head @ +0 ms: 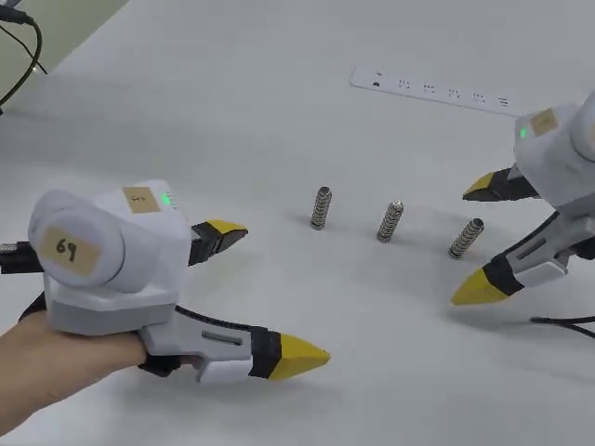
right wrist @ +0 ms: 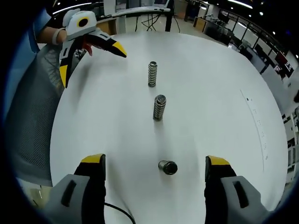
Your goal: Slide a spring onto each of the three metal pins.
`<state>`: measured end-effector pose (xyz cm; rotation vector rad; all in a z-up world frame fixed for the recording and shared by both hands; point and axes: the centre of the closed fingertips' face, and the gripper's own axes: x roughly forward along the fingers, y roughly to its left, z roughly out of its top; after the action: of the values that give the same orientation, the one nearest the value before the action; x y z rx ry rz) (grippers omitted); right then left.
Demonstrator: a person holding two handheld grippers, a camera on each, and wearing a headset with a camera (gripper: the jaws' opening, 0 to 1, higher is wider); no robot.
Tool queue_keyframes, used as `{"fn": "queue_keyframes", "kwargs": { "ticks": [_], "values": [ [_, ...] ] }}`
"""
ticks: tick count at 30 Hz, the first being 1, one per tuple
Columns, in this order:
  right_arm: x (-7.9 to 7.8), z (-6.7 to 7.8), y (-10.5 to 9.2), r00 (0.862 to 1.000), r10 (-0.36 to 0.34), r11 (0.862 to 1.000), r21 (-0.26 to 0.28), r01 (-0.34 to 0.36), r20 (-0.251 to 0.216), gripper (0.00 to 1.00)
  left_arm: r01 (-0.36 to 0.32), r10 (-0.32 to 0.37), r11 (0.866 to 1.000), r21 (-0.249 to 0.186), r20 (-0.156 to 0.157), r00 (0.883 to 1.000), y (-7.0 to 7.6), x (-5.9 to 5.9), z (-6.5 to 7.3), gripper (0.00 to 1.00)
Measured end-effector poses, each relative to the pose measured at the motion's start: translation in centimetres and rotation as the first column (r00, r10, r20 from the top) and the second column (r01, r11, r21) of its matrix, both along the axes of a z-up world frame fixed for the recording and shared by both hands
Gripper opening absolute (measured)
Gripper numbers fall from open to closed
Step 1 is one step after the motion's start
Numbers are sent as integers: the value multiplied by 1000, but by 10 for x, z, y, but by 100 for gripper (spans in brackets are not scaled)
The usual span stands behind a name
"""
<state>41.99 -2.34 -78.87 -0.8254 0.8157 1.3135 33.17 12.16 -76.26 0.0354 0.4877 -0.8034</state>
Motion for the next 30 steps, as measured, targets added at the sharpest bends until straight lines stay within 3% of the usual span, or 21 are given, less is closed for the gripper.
{"fn": "queue_keyframes", "kwargs": {
  "ticks": [6, 16, 23, 30],
  "values": [
    [-4, 4, 1, 998, -51, 996, 68, 49, 24, 99, 8, -8, 1000, 4, 8, 1000, -2, 1, 2, 92],
    [-17, 13, -3, 990, -144, 978, 150, 142, 0, 100, 15, -15, 1000, 18, 17, 1000, -1, 1, 6, 92],
    [-38, 25, -14, 976, -218, 955, 205, 216, -13, 99, 17, -18, 999, 28, 27, 999, 1, -3, 14, 93],
    [-65, 42, -29, 956, -293, 922, 260, 288, -20, 99, 15, -17, 999, 43, 42, 999, 4, -9, 22, 93]
  ]
}}
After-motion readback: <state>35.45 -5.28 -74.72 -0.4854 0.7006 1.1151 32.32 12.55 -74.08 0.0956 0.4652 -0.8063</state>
